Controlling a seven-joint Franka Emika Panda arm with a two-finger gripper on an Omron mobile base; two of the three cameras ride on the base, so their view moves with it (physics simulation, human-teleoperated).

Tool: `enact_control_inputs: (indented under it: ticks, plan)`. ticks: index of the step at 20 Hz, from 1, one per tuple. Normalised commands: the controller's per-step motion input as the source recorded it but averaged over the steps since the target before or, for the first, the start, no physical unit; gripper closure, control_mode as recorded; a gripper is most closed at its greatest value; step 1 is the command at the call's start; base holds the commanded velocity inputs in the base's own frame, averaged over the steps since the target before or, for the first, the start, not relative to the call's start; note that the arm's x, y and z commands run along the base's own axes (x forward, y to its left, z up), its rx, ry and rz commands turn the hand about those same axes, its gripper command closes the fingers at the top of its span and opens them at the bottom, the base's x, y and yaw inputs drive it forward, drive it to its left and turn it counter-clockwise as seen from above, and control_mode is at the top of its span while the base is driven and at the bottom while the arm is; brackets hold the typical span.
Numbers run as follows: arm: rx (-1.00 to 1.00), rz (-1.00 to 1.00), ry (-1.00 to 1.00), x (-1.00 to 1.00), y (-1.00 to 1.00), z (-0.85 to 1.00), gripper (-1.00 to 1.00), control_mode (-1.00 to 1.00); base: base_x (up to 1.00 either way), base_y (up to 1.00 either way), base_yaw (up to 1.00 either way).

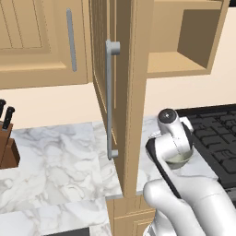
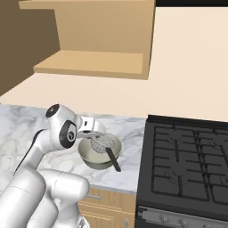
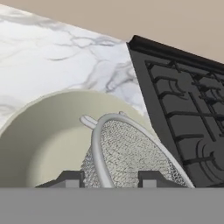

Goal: Open the cabinet and setup a tea strainer by placing it in the bowl upright.

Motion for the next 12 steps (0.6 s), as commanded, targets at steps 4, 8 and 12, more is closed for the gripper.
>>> enact_control_inputs:
  ticks: [4,8,12]
  plan:
    - [0.00,0.00,-0.16,0.00,0.26,-0.12,1.00,-1.00,0.00,0.00,0.00]
    - [0.00,0.00,-0.11,0.00,0.31,-0.13,1.00,-1.00,0.00,0.00,0.00]
    - [-0.01,0.00,-0.14,0.00,0.11,-0.29,1.00,-1.00,0.00,0.00,0.00]
